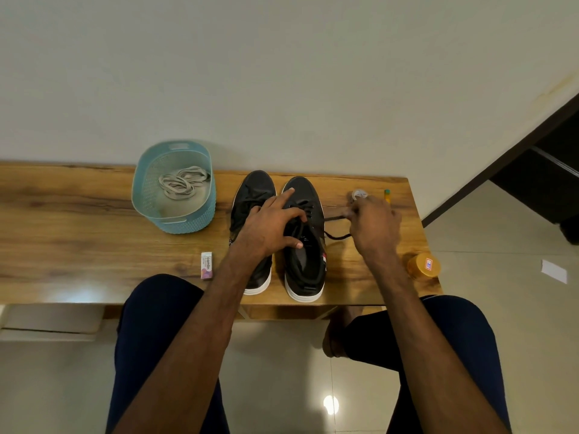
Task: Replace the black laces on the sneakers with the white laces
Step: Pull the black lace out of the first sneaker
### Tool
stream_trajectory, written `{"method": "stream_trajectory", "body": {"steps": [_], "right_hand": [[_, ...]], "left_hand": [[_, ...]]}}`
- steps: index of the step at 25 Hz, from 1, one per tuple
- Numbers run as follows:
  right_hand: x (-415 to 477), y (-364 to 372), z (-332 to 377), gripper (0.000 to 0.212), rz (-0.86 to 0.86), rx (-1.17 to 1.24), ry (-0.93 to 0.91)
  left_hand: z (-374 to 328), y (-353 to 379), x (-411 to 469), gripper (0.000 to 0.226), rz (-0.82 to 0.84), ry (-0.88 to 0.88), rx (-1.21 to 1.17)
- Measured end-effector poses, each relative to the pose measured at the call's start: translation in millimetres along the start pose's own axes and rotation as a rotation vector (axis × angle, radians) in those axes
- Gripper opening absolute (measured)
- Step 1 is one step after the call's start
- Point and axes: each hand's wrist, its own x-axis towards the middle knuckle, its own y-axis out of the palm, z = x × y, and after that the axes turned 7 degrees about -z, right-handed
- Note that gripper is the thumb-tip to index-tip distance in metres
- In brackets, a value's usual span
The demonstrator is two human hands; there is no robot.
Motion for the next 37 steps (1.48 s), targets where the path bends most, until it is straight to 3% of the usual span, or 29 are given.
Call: {"method": "stream_trajectory", "body": {"steps": [2, 4, 8, 12, 14, 21, 24, 26, 30, 33, 37], "right_hand": [[-8.1, 10.5, 12.3, 0.026, 0.207, 0.269, -0.070], [-15.0, 18.1, 27.3, 0.029, 0.339, 0.353, -0.121], [-4.1, 18.4, 22.1, 0.016, 0.212, 0.095, -0.121], [7.6, -3.4, -9.2, 0.013, -0.167, 0.099, 0.196], [9.8, -11.4, -16.0, 0.020, -0.250, 0.112, 0.290], [-0.8, 0.7, -0.2, 0.022, -0.128, 0.309, 0.224], [-4.2, 8.5, 6.5, 0.040, -0.102, 0.250, 0.089], [-13.7, 17.1, 16.9, 0.052, 0.006, 0.329, -0.052], [-29.2, 30.1, 22.0, 0.062, 0.300, 0.500, -0.121], [-37.0, 40.0, 18.6, 0.068, 0.286, 0.467, -0.178], [-47.2, 54.3, 20.9, 0.084, 0.226, 0.433, -0.116]], "left_hand": [[0.6, 1.0, 0.1, 0.055, -0.005, 0.003, 0.001], [1.1, 1.8, -0.6, 0.054, -0.007, 0.010, 0.010], [3.3, 0.5, -2.0, 0.055, 0.006, 0.021, 0.023], [4.1, -1.4, -2.9, 0.049, 0.017, 0.014, 0.015], [2.4, -3.0, -2.7, 0.046, 0.024, -0.004, 0.000], [-12.6, 1.2, -4.5, 0.052, -0.044, -0.070, -0.029], [-21.8, 12.9, 0.6, 0.060, -0.154, -0.108, 0.071], [-30.0, 19.4, 2.7, 0.054, -0.213, -0.124, 0.159], [-41.1, 20.8, 1.8, 0.032, -0.253, -0.157, 0.163], [-42.2, 19.8, 2.9, 0.018, -0.352, -0.209, 0.059], [-36.9, 21.7, 6.3, 0.018, -0.279, -0.166, 0.071]]}}
